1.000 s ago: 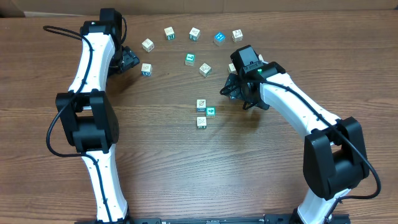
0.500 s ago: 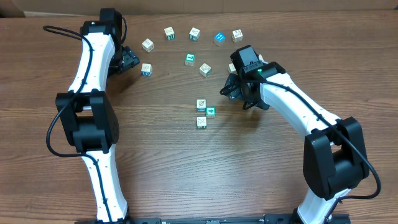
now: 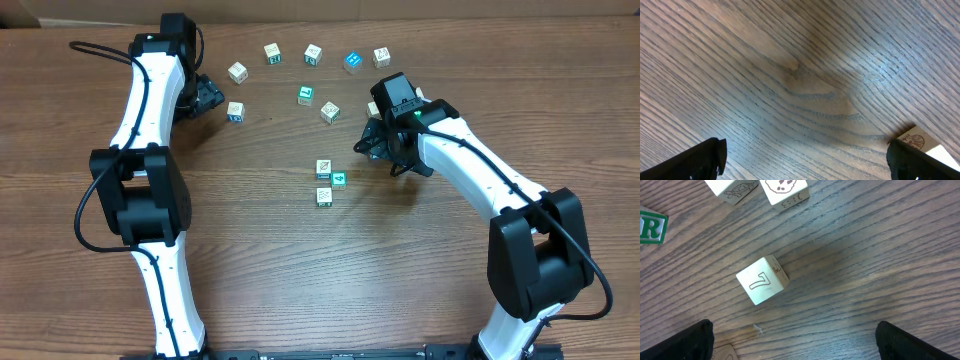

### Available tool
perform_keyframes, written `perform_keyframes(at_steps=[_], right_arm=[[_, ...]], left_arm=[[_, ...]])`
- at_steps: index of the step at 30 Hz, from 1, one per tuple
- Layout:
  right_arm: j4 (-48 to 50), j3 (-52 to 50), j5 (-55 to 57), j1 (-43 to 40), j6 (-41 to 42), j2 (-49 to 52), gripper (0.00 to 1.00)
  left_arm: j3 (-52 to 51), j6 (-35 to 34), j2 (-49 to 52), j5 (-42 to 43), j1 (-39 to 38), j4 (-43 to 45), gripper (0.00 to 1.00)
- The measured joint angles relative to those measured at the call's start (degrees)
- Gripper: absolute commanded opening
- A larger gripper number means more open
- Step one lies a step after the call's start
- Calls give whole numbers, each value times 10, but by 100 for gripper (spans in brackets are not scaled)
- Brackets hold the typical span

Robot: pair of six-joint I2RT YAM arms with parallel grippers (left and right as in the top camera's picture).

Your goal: Form a circle

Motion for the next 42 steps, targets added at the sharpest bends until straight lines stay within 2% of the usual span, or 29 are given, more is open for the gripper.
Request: perform_keyframes(at_steps=[29, 33, 38, 42], right_arm=[[30, 0, 0, 0, 0, 0, 100], [25, 2, 0, 0, -15, 0, 92], [-70, 72, -1, -7, -32, 1, 86], [-132, 185, -3, -25, -40, 1, 91]], left_arm=[[0, 0, 0, 0, 0, 0, 99], [0, 0, 0, 0, 0, 0, 99], [0, 0, 0, 0, 0, 1, 100], [0, 0, 0, 0, 0, 0, 99]])
